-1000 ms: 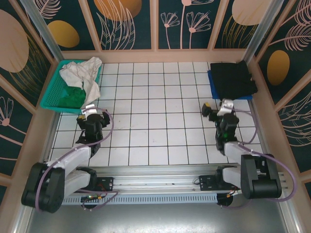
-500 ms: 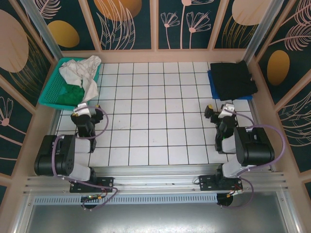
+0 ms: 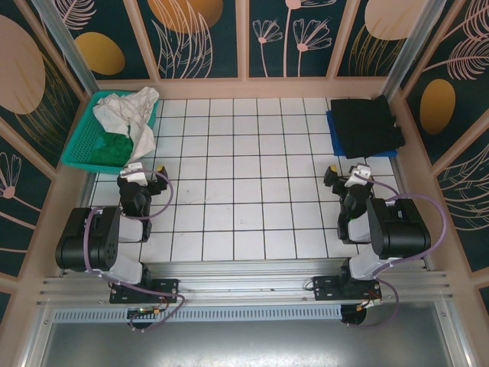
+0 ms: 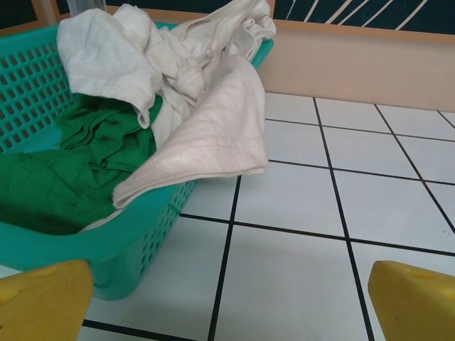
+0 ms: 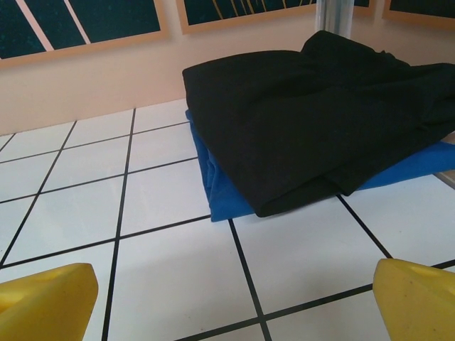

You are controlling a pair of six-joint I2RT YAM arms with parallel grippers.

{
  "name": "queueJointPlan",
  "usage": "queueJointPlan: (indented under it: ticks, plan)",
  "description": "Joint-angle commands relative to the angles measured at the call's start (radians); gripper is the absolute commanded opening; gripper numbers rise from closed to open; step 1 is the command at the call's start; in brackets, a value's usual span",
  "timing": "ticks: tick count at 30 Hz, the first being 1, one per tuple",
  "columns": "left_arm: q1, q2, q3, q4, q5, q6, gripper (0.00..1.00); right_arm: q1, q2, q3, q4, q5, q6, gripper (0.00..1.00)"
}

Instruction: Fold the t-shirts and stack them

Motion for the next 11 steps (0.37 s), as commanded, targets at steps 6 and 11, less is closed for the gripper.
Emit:
queueJointPlan:
  ticks: [6, 11]
  plan:
    - [0.001, 0.003, 0.020, 0.058, 0.025, 0.019, 0.99, -0.001, 0.000, 0.016, 0.053, 0.025, 0.012, 0.99]
    - [0.000, -0.004, 0.010, 0.070, 0.031, 0.020, 0.99, -0.001, 0.000, 0.016, 0.054, 0.026, 0.012, 0.99]
